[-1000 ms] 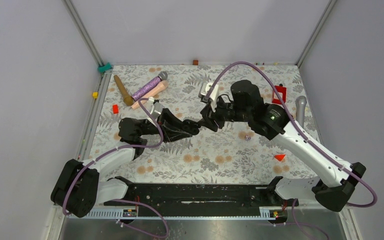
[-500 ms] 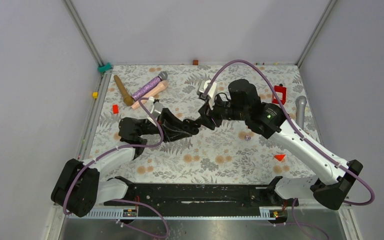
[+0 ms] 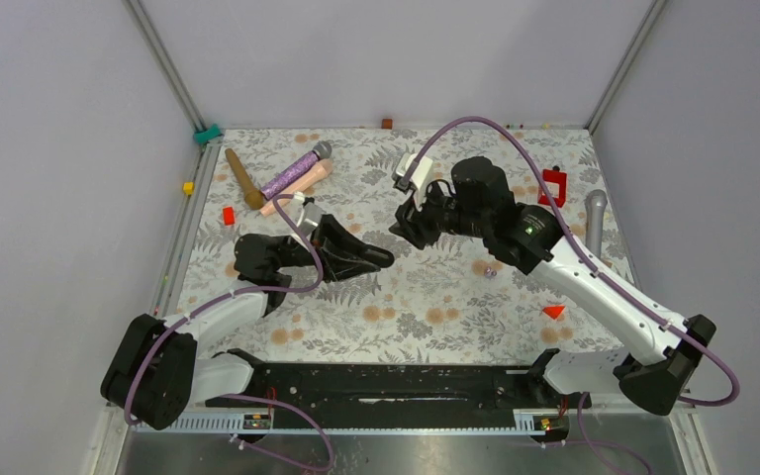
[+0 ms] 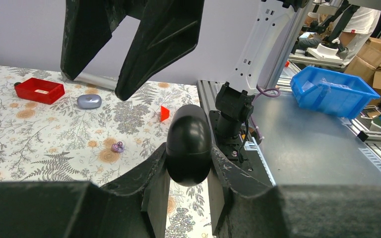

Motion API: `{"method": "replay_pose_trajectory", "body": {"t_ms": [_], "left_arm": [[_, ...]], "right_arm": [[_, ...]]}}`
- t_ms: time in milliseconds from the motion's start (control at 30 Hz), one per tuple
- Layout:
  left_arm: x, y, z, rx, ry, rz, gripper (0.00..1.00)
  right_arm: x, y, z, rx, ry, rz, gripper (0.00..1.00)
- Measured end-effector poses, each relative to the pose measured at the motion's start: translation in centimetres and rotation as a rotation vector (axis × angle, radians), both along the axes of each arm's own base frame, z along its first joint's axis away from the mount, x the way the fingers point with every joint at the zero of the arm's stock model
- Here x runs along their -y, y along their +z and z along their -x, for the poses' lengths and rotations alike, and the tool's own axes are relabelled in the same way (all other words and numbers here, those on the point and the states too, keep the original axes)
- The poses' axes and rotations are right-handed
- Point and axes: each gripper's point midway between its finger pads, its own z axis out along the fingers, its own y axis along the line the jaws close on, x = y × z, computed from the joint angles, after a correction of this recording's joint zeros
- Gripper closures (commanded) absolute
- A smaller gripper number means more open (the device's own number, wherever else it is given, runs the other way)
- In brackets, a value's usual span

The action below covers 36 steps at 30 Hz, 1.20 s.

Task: Insert the wireless bluetooth earbuds into the charging case
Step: Close the charging case, then place the charging case at the center of the board.

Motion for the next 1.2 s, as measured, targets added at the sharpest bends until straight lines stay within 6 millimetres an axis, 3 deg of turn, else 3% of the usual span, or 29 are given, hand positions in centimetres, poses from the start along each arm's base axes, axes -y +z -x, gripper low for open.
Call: {"method": "replay_pose_trajectory", "body": {"t_ms": [100,233,267,400,633,967,1100,1200], "left_arm": [[0.0,0.0,0.0,0.0,0.0,0.0,1.0],[0.0,-0.2,-0.2,0.002,0.009,-0.006,1.0],[0.1,-0.3,-0.3,0.0,0.012,-0.009,1.0],[0.1,-0.5,-0.7,0.0,0.027,-0.016,1.0],[-0.5,-0.2,-2.5,0.003,0.091,-0.024,1.0],[-0.2,-1.3,-7.2,-0.019,0.179,-0.165,1.0],[0.5,-3.2,-10.0,-0.071,0.2,-0.252,1.0],[1.2,-5.3,-12.5,-0.162,0.225,-0.311,1.0]], "right_arm": [[-0.2,-0.4,0.0,-0.01,0.008,0.006,0.42],[-0.1,-0.7,0.0,-0.003,0.013,0.024,0.02],[0.1,-0.7,-0.1,0.003,0.01,0.03,0.01],[1.4,-0.4,-1.0,0.066,-0.035,0.066,0.0],[5.3,0.1,-2.9,0.19,-0.163,0.132,0.0],[12.9,-5.8,-3.0,0.229,-0.311,0.345,0.0],[15.9,-7.3,-2.4,0.214,-0.387,0.347,0.01],[17.6,-7.3,-2.3,0.211,-0.452,0.32,0.01]]}}
